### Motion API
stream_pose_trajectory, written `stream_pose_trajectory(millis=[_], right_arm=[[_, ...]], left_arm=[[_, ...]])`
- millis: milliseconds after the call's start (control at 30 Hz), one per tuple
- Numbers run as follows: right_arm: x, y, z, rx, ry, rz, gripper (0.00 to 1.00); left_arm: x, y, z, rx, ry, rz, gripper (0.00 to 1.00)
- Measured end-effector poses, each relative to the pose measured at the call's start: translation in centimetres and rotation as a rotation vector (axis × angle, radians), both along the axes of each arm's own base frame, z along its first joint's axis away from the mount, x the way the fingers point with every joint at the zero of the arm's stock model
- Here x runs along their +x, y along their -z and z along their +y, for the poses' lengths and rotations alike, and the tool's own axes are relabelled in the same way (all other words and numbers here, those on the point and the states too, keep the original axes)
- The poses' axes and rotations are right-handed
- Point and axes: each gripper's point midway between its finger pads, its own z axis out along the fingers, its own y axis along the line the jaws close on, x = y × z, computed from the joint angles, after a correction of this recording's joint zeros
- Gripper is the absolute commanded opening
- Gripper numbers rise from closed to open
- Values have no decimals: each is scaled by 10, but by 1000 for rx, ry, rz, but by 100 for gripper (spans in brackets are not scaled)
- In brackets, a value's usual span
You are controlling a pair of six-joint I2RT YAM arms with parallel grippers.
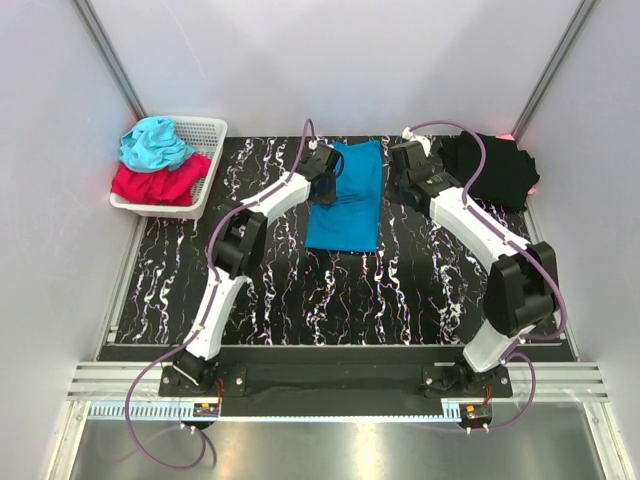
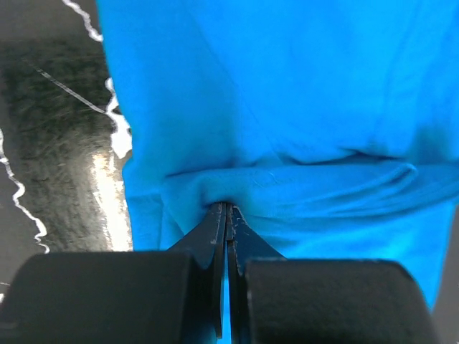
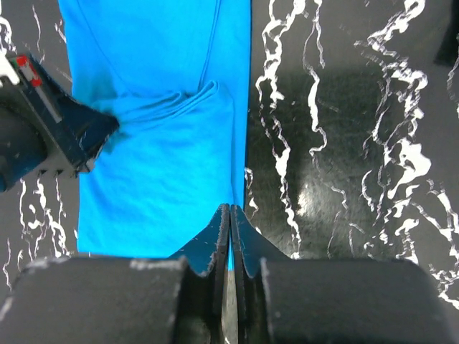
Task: Fold and stack the t-shirts
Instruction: Fold the tshirt
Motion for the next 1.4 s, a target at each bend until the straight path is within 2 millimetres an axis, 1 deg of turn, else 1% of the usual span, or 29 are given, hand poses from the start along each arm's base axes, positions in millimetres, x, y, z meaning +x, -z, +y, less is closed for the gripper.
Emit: stream_pose_trajectory(millis=[100,200,333,467,600,700,833,967,1133,1167,1200,1233,1267,1300,1333,1367,1400], right_arm=[[-9,8,1,18,-11,20,8],[-22,17,1,29,-26,47,8],[-36,24,0,40,-42,68,8],[-42,29,-1,43,-46,80,8],[-49,39,-1,41,-54,107,8],[-52,42,0,45,-62,117,8],[-51,41,2,55,-67,113,8],[-50,44,5,62,-73,119,8],[-47,60,8,54,-76,153,8],[-46,65,8,51,-76,164,9],[-45,70,9,49,-76,176,12],[-42,73,11,49,-77,186,15],[-39,77,14,50,-77,194,17],[-36,80,16,51,-80,202,21],[-32,84,19,56,-84,210,22],[-27,88,22,56,-86,218,23],[-23,92,25,55,-86,224,23]], left_arm=[[5,1,5,40,-20,-45,0],[12,-4,6,68,-36,-94,0],[25,-11,8,77,-54,-153,0],[39,-21,8,82,-80,-224,0],[52,-33,10,103,-107,-302,0],[57,-39,11,116,-117,-341,0],[61,-47,14,135,-130,-384,0],[58,-66,19,145,-131,-416,0],[54,-103,22,119,-135,-459,0],[50,-109,23,116,-133,-460,2],[46,-113,25,114,-127,-454,9],[42,-117,26,113,-121,-447,13],[37,-119,25,108,-111,-431,19],[33,-120,25,103,-100,-416,40],[28,-119,25,101,-87,-392,49],[21,-116,24,91,-78,-365,53],[13,-111,25,87,-73,-333,59]])
